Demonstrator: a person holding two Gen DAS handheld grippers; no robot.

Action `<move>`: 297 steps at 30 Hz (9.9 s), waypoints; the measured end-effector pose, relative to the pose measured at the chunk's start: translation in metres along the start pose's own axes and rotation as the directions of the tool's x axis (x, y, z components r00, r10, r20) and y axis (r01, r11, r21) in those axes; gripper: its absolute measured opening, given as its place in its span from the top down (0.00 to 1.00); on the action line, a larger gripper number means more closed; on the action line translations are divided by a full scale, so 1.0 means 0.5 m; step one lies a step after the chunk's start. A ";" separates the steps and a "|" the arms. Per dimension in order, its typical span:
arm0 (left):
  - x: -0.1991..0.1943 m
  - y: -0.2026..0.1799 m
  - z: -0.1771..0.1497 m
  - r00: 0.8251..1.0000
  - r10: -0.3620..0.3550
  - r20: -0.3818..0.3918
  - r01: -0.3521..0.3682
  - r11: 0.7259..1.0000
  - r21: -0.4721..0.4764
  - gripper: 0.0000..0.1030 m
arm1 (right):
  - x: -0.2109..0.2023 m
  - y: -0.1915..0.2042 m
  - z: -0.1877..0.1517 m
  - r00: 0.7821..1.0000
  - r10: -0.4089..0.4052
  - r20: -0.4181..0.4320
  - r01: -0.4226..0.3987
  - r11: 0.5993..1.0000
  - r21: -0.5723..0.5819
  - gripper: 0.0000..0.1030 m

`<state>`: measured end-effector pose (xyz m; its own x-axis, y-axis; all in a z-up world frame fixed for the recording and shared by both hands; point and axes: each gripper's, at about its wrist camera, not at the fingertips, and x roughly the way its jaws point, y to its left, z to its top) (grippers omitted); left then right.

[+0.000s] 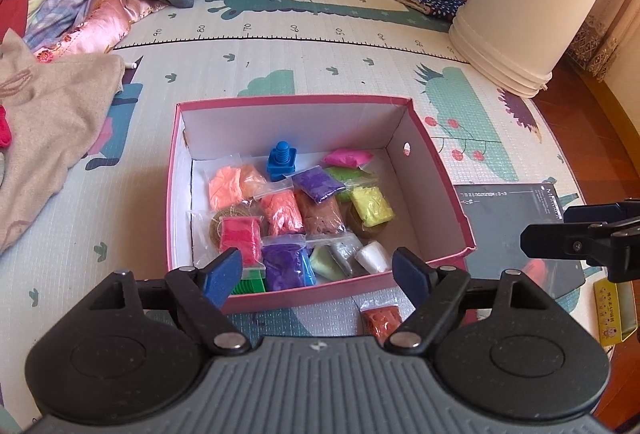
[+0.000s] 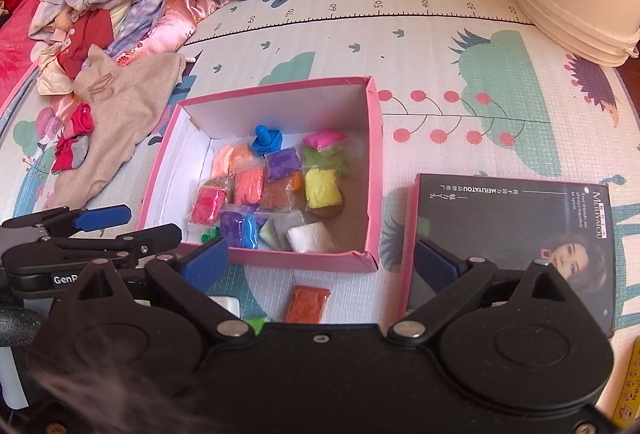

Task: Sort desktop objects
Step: 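Open the right tool and lift both tools out of the shoebox, then move both tools to the edges of the black photo-printed lid, then close the left tool on one lid edge while the right tool grips the opposite edge, then lift the black lid off the mat with both tools, then carry the held lid over the pink shoebox with both tools, then lower the black lid onto the shoebox rim with both tools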

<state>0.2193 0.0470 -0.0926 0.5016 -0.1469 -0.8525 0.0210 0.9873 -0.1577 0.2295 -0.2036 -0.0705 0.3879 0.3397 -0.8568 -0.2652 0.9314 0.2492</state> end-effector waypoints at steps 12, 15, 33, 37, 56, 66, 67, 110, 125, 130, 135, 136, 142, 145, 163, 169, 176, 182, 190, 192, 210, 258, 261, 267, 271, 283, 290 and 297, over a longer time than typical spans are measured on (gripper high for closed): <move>-0.088 -0.101 -0.035 0.999 0.007 0.052 -0.012 0.994 0.106 0.20 | -0.101 -0.029 -0.064 0.999 -0.030 0.010 0.031 0.999 -0.021 0.03; -0.102 -0.137 -0.044 0.998 0.001 0.065 -0.009 0.992 0.126 0.20 | -0.126 -0.060 -0.067 0.999 -0.048 0.003 0.048 0.999 -0.025 0.03; 0.036 -0.357 -0.136 0.981 -0.191 -0.021 0.193 0.975 0.110 0.14 | -0.122 -0.393 -0.078 0.973 -0.178 -0.150 0.201 0.968 0.150 0.03; 0.090 -0.356 -0.153 0.976 -0.215 -0.043 0.217 0.975 0.039 0.14 | -0.082 -0.438 -0.083 0.962 -0.213 -0.174 0.237 0.962 0.134 0.03; 0.249 -0.297 -0.216 0.940 -0.340 -0.035 0.324 0.920 -0.218 0.08 | 0.065 -0.601 -0.150 0.967 -0.189 -0.174 0.241 0.899 0.367 0.03; 0.301 -0.282 -0.214 0.938 -0.346 -0.023 0.328 0.905 -0.270 0.05 | 0.111 -0.644 -0.161 0.977 -0.171 -0.129 0.209 0.889 0.408 0.03; 0.305 -0.284 -0.212 0.938 -0.345 -0.027 0.326 0.907 -0.265 0.05 | 0.115 -0.645 -0.162 0.977 -0.167 -0.130 0.206 0.888 0.411 0.03; 0.357 -0.305 -0.207 0.938 -0.281 -0.203 0.289 0.957 0.010 0.05 | 0.153 -0.553 -0.241 0.936 -0.047 -0.348 0.122 0.973 0.198 0.01; 0.289 -0.348 -0.166 0.902 -0.379 -0.208 0.404 0.910 0.090 0.09 | 0.030 -0.511 -0.194 0.958 -0.108 -0.267 0.127 0.990 0.056 0.01; 0.232 -0.355 -0.134 0.900 -0.397 -0.180 0.421 0.899 0.119 0.09 | -0.037 -0.496 -0.157 0.970 -0.117 -0.214 0.130 0.990 0.048 0.01; 0.165 -0.347 -0.098 0.901 -0.409 -0.142 0.427 0.894 0.137 0.09 | -0.096 -0.472 -0.135 0.981 -0.110 -0.160 0.121 0.991 0.061 0.01; 0.151 -0.345 -0.092 0.902 -0.410 -0.134 0.427 0.893 0.141 0.09 | -0.107 -0.465 -0.131 0.983 -0.109 -0.147 0.119 0.991 0.059 0.01; 0.069 -0.310 -0.060 0.911 -0.404 -0.079 0.412 0.898 0.153 0.09 | -0.162 -0.412 -0.115 0.993 -0.087 -0.081 0.092 0.994 0.057 0.01; 0.026 -0.287 -0.044 0.917 -0.396 -0.041 0.397 0.904 0.161 0.09 | -0.186 -0.377 -0.104 0.997 -0.074 -0.040 0.075 0.996 0.040 0.01; -0.137 -0.025 0.019 0.966 -0.248 0.074 0.242 0.967 0.084 0.09 | -0.133 -0.124 0.022 0.991 0.114 0.067 -0.104 0.986 -0.130 0.01; -0.142 0.082 0.044 0.971 -0.219 0.094 0.218 0.976 0.012 0.09 | -0.085 -0.042 0.066 0.982 0.174 0.077 -0.159 0.973 -0.170 0.01; -0.095 0.166 0.045 0.973 -0.208 0.101 0.215 0.974 -0.071 0.09 | -0.016 0.010 0.090 0.982 0.181 0.059 -0.166 0.966 -0.198 0.01; -0.051 0.216 0.048 0.976 -0.196 0.096 0.205 0.973 -0.105 0.09 | 0.033 0.041 0.097 0.983 0.172 0.063 -0.157 0.968 -0.197 0.01; 0.002 0.251 0.053 0.976 -0.196 0.093 0.208 0.968 -0.137 0.09 | 0.092 0.047 0.097 0.988 0.149 0.045 -0.139 0.974 -0.178 0.01; 0.015 0.252 0.053 0.976 -0.199 0.093 0.211 0.967 -0.144 0.09 | 0.101 0.043 0.099 0.988 0.145 0.052 -0.135 0.977 -0.166 0.01; 0.088 0.232 0.072 0.975 -0.192 0.110 0.207 0.966 -0.155 0.09 | 0.177 -0.012 0.125 0.988 0.138 0.067 -0.133 0.988 -0.076 0.01; 0.129 0.225 0.003 0.987 -0.146 0.066 0.155 0.975 -0.160 0.08 | 0.220 -0.010 0.075 0.996 0.083 -0.026 -0.085 0.989 -0.118 0.01; 0.127 0.225 0.003 0.987 -0.149 0.061 0.157 0.974 -0.162 0.08 | 0.219 -0.008 0.074 0.996 0.081 -0.034 -0.085 0.989 -0.121 0.01; 0.128 0.224 0.001 0.988 -0.142 0.060 0.150 0.976 -0.159 0.08 | 0.219 -0.006 0.069 0.996 0.082 -0.044 -0.087 0.988 -0.128 0.01; 0.129 0.223 0.000 0.989 -0.138 0.059 0.145 0.977 -0.157 0.08 | 0.220 -0.009 0.070 0.996 0.080 -0.034 -0.083 0.989 -0.122 0.01; 0.122 0.225 -0.008 0.989 -0.149 0.014 0.149 0.981 -0.122 0.08 | 0.209 -0.010 0.068 0.991 0.109 -0.076 -0.117 0.987 -0.111 0.01; 0.116 0.223 -0.011 0.992 -0.124 0.006 0.124 0.985 -0.121 0.08 | 0.213 -0.016 0.062 0.996 0.042 -0.081 -0.051 0.992 -0.115 0.02; 0.111 0.222 0.000 0.992 -0.114 0.059 0.122 0.982 -0.147 0.08 | 0.194 -0.048 0.075 1.000 0.022 -0.007 -0.022 0.998 -0.054 0.02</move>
<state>0.2493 0.1486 -0.1573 0.5465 -0.2546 -0.7979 -0.0451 0.9424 -0.3316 0.3068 -0.1879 -0.1425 0.3759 0.3592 -0.8542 -0.3209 0.9152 0.2437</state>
